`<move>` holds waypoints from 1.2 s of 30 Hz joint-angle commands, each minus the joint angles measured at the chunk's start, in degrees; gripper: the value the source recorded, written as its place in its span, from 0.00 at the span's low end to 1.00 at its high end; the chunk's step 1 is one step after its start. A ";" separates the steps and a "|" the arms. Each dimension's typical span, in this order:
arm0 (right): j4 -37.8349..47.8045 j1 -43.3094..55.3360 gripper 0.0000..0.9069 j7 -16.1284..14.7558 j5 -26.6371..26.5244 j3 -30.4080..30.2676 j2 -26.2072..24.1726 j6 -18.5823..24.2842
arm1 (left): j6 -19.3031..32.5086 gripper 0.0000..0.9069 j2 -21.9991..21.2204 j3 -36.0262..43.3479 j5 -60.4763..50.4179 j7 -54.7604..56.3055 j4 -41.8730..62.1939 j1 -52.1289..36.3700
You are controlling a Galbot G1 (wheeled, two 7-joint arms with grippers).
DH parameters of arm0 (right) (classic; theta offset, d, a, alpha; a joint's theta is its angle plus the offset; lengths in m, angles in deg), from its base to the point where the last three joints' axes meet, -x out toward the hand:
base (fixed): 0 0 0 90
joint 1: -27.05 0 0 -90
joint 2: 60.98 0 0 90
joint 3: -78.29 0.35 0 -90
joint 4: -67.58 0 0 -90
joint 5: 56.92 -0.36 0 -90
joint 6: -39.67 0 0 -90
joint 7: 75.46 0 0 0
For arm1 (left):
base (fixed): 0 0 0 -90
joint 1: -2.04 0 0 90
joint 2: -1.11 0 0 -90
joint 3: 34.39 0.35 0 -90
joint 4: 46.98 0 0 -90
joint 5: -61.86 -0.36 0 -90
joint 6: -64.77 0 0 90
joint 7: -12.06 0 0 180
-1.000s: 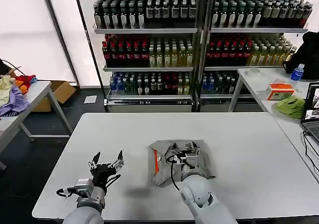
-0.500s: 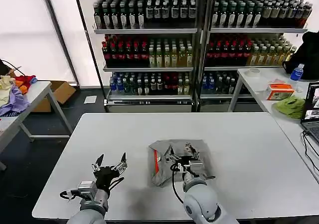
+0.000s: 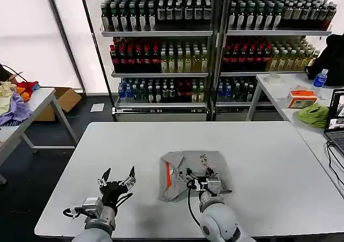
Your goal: Fold and organize the clothes.
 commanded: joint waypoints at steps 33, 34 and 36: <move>-18.65 -19.99 1.00 -7.66 9.28 30.40 -8.86 2.95 | 5.04 1.00 -1.04 -1.83 -0.59 -0.07 -3.44 -0.19; -17.53 -19.94 1.00 -7.63 9.64 31.63 -9.47 3.06 | 5.03 1.00 -0.98 -1.96 -0.52 -0.08 -3.41 -0.25; -16.40 -20.12 1.00 -7.45 9.04 32.47 -10.01 3.09 | 5.16 1.00 -0.79 -2.25 -0.39 -0.12 -3.20 -0.27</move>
